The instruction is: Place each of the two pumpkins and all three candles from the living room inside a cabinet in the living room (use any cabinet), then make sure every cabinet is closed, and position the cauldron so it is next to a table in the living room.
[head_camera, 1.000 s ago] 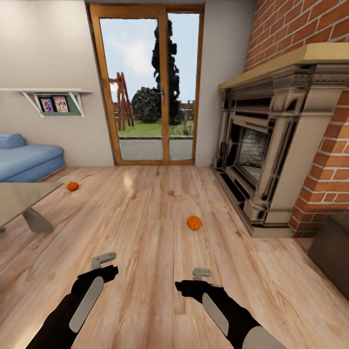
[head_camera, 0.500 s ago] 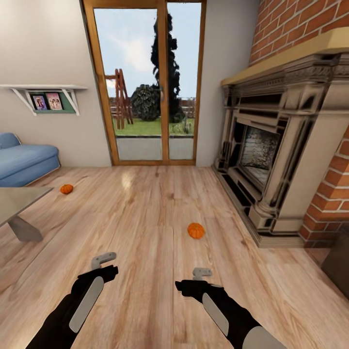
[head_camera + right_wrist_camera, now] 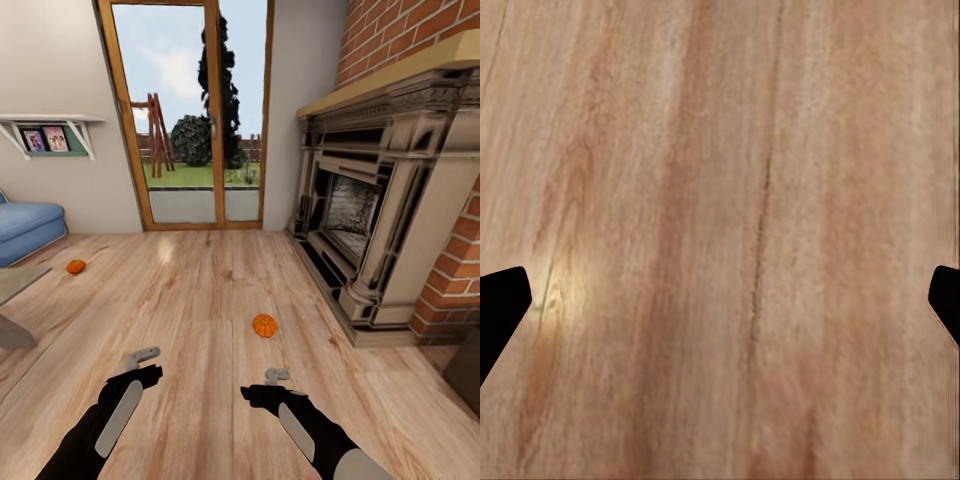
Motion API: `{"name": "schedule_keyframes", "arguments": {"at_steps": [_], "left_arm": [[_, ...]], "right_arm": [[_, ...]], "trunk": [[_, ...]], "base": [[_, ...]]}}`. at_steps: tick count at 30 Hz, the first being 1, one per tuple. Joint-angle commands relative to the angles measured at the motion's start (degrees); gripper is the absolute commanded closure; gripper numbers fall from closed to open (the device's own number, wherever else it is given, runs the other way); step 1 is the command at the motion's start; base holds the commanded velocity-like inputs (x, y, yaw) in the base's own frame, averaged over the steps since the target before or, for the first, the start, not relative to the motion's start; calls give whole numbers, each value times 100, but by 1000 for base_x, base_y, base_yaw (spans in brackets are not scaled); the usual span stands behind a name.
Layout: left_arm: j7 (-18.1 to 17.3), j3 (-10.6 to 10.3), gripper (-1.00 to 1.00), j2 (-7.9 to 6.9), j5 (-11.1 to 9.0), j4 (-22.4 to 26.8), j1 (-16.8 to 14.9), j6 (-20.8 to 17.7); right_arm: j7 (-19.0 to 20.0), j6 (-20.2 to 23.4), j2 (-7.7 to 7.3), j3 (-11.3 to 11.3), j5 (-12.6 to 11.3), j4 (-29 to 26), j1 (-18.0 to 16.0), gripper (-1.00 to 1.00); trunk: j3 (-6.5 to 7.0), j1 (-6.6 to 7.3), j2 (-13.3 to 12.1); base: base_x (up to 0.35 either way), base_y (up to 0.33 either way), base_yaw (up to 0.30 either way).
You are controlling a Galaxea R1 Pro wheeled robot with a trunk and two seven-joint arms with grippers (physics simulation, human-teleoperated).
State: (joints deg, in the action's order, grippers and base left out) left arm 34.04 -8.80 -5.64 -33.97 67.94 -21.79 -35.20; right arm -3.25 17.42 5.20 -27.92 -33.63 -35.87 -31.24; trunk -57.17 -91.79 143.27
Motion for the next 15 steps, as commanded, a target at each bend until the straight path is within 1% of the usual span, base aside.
{"name": "schedule_keyframes", "arguments": {"at_steps": [1,10,13,15], "left_arm": [[59,-17,-100,-8,-58,9,-2,-5],[59,-17,-100,-8,-57,9,-1,-5],[59,-17,-100,-9,-57,9,-1,-5],[59,-17,-100,-8,-57,9,-1,-5]], "right_arm": [[-28,15,-4,-22,-47,-7,-5,-100],[-18,15,-2,-20,-53,-8,-5,-100],[-16,15,-6,-23,-114,-8,-5,-100],[-9,15,-12,-27,-218,-8,-3,-100]], "trunk": [[-8,1,3],[-31,1,3],[-38,1,3],[-42,1,3]], "base": [[12,0,-257],[2,0,-269],[0,0,-272],[0,0,-273]]}}
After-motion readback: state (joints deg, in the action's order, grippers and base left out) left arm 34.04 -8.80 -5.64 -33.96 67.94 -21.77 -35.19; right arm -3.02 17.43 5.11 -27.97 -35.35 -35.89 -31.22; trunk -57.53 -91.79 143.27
